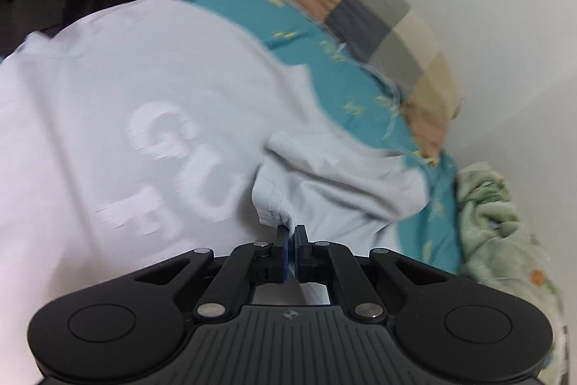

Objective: Fold clothes

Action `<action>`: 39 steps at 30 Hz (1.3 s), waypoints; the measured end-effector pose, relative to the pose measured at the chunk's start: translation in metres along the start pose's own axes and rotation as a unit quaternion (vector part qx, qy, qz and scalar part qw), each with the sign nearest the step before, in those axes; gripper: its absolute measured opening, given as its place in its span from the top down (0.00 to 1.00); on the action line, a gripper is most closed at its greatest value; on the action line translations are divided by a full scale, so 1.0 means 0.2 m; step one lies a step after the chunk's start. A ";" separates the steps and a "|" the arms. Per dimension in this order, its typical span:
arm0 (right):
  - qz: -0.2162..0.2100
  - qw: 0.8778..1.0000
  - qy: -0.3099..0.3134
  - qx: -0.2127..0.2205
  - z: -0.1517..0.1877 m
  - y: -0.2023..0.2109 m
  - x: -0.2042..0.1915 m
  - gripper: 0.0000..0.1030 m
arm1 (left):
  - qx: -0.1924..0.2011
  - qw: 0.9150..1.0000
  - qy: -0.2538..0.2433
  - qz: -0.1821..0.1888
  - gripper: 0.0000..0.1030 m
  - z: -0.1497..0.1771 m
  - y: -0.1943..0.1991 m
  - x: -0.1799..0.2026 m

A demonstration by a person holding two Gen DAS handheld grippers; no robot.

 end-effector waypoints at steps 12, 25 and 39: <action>0.002 1.000 -0.002 -0.018 0.03 -0.02 -0.01 0.26 | -0.009 0.992 -0.118 0.043 0.53 -0.08 -0.02 0.03; 0.020 0.999 -0.047 -0.002 0.02 -0.03 0.04 0.26 | -0.008 0.937 -0.310 0.158 0.30 -0.13 -0.64 0.91; 0.026 0.998 -0.055 0.013 0.02 -0.06 0.05 0.26 | -0.032 0.941 -0.323 0.094 0.96 -0.08 -1.08 0.99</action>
Point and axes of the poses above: each gripper's, at about its wrist camera, not at the fingertips, and y roughly against the way its jaws point, x to its right, z to its underside, the point moved 2 cm from there along -y, roughly the way its jaws point, and after that the axes turned 15 degrees about x, right-handed, at the moved point
